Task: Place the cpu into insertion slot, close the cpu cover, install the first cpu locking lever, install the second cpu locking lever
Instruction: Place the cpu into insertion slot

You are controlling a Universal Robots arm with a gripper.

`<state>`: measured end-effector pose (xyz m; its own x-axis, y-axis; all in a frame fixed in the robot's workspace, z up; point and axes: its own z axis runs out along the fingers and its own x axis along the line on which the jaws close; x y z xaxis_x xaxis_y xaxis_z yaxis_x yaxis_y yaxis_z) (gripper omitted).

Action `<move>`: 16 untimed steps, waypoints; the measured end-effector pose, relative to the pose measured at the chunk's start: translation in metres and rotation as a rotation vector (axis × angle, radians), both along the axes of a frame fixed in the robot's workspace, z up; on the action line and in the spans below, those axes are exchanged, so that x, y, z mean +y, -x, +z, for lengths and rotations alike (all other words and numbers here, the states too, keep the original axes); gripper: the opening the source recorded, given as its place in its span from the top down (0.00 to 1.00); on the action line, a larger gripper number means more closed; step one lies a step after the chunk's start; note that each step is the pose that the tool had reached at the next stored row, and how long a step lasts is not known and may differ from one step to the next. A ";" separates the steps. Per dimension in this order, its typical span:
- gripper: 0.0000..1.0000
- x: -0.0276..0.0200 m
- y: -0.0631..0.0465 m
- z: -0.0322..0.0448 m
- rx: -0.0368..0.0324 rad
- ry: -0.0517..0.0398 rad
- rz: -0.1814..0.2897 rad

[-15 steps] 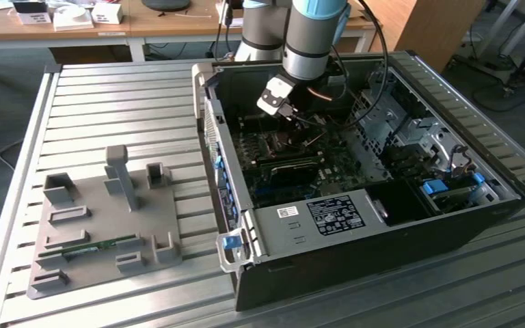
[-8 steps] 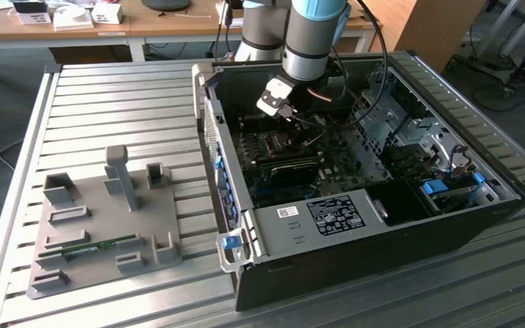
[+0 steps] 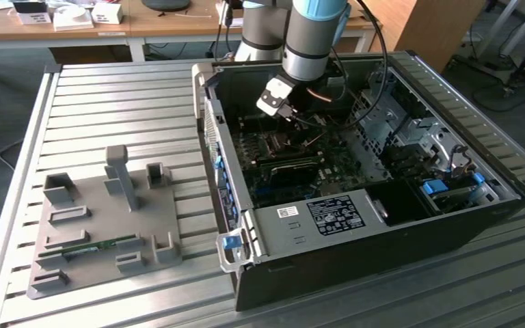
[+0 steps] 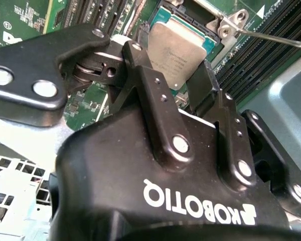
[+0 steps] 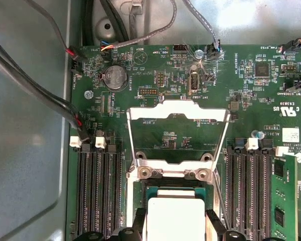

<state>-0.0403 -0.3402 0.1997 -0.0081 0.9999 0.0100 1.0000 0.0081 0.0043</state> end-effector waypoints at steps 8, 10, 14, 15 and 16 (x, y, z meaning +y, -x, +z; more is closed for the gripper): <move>0.46 0.0000 0.000 -0.0001 0.0012 -0.0090 0.000; 0.46 0.0000 0.000 -0.0002 0.0012 -0.0091 0.000; 0.46 -0.0001 0.000 -0.0017 0.0014 -0.0088 -0.001; 0.46 -0.0001 0.000 -0.0017 0.0015 -0.0088 -0.001; 0.46 0.0000 0.000 -0.0018 0.0014 -0.0088 -0.001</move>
